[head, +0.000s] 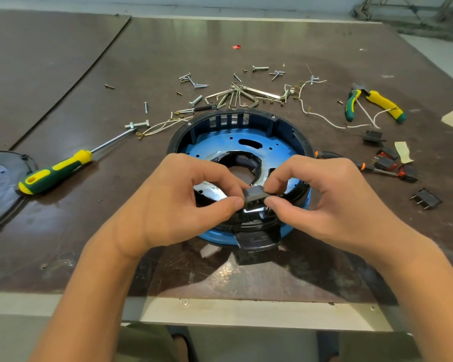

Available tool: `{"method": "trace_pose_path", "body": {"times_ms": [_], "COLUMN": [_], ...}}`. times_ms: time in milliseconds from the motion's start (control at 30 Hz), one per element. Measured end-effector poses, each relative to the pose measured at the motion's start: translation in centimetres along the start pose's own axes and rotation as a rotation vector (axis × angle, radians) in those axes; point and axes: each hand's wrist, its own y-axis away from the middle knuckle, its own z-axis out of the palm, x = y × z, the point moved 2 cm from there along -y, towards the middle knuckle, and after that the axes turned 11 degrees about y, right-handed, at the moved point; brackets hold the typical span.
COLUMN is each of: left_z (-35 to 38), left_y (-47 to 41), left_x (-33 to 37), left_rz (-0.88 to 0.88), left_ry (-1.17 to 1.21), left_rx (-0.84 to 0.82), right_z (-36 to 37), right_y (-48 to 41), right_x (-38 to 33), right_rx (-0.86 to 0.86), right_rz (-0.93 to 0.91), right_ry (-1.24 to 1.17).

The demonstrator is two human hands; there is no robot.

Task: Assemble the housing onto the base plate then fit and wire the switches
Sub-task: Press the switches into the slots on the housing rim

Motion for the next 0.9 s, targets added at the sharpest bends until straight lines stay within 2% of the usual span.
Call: {"method": "trace_pose_path", "body": {"times_ms": [200,900], "left_z": [0.1,0.09], "left_y": [0.02,-0.09], "left_x": [-0.28,-0.18], "left_rz": [-0.012,0.035], "left_ry": [-0.018,-0.042], "left_rx": [-0.011,-0.019], "right_z": [-0.83,-0.92], "right_y": [-0.08,-0.03], "right_x": [0.44,0.65], "right_rx": [-0.098,-0.03], "right_rz": [-0.023,0.005], "right_ry": [-0.084,-0.167]}}
